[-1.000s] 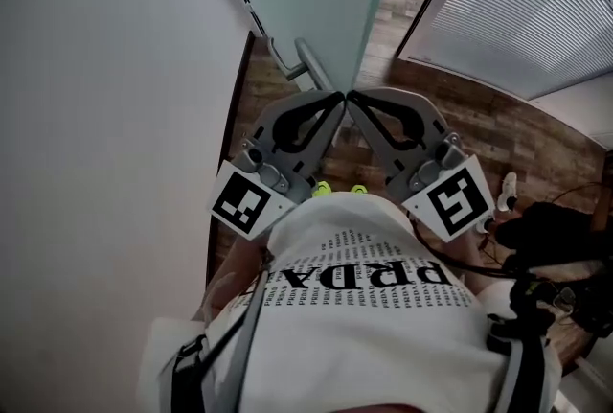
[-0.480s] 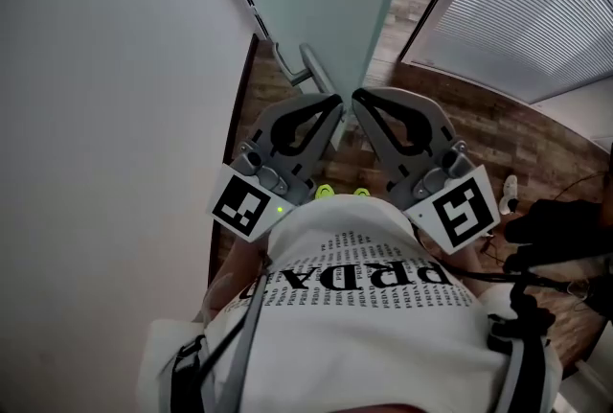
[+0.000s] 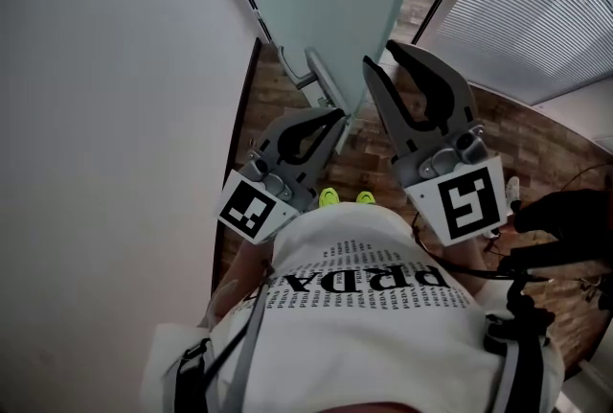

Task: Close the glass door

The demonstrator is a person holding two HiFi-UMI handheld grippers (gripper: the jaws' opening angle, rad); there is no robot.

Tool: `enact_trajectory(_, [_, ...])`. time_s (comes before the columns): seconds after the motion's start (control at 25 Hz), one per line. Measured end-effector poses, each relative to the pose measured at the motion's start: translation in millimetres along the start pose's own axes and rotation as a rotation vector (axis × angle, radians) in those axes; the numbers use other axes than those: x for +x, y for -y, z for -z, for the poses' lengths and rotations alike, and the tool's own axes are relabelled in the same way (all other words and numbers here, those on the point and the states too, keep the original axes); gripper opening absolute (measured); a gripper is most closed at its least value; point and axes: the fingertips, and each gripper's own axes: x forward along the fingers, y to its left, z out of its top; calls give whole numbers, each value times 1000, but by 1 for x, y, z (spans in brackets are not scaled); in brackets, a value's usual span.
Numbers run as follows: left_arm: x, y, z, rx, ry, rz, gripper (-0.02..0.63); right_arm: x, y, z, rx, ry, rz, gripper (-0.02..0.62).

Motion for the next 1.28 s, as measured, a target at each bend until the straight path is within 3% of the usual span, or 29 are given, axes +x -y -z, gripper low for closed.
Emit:
enact_trajectory(0.12, [-4, 3, 1, -4, -6, 3, -3, 3, 0, -5, -61, -13, 7, 60])
enact_trajectory(0.56, [-13, 0, 2, -2, -21, 12, -3, 4, -1, -12, -33, -17, 16, 60])
enact_trajectory(0.92, [2, -7, -6, 48, -12, -55, -3, 4, -6, -10, -27, 1, -66, 60])
enact_trajectory(1.28, [18, -22, 14, 76, -19, -165, -3, 1, -13, 12, -6, 26, -144, 60])
